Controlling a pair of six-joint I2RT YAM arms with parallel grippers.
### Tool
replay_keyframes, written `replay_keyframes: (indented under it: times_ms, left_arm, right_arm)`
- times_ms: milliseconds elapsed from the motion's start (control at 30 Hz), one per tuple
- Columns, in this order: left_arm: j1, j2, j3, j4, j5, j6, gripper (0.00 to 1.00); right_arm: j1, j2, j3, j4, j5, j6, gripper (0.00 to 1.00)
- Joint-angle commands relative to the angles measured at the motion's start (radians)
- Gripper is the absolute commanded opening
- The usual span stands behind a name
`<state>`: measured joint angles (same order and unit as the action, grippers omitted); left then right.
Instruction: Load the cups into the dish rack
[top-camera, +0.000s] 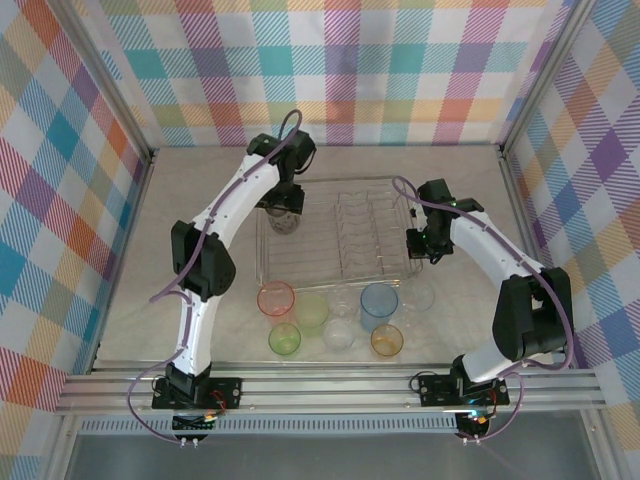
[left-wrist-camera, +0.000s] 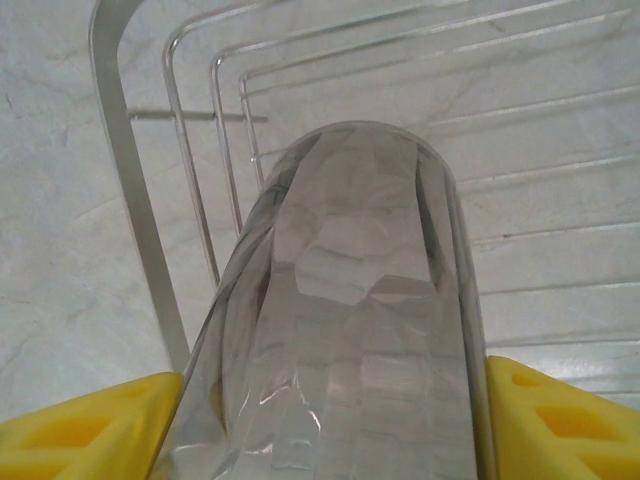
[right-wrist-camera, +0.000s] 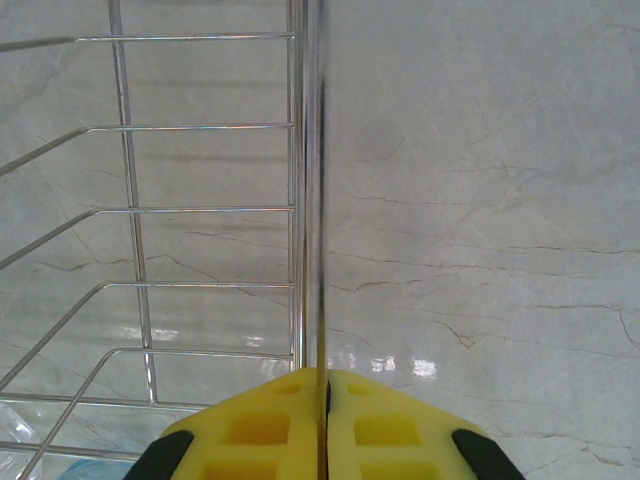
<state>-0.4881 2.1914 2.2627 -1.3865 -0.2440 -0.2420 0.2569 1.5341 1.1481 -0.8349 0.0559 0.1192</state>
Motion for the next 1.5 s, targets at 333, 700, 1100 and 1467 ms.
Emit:
replay_keyframes:
  times_ms: [333, 700, 1100, 1467]
  left_arm:
    - [0.046, 0.11, 0.115, -0.062, 0.028, -0.001, 0.0]
    - [0.049, 0.122, 0.116, -0.04, -0.004, 0.017, 0.56]
    - [0.049, 0.072, 0.135, 0.027, -0.018, 0.052, 1.0]
    - [0.048, -0.258, -0.187, 0.291, -0.068, 0.028, 0.98]
  right_arm:
    - [0.01, 0.038, -0.018, -0.127, -0.007, -0.012, 0.14]
    - [0.01, 0.059, -0.002, -0.153, -0.014, -0.023, 0.39]
    - [0.01, 0.054, 0.012, -0.16, -0.025, -0.024, 0.49]
    - [0.009, 0.021, 0.016, -0.171, -0.029, -0.023, 0.5]
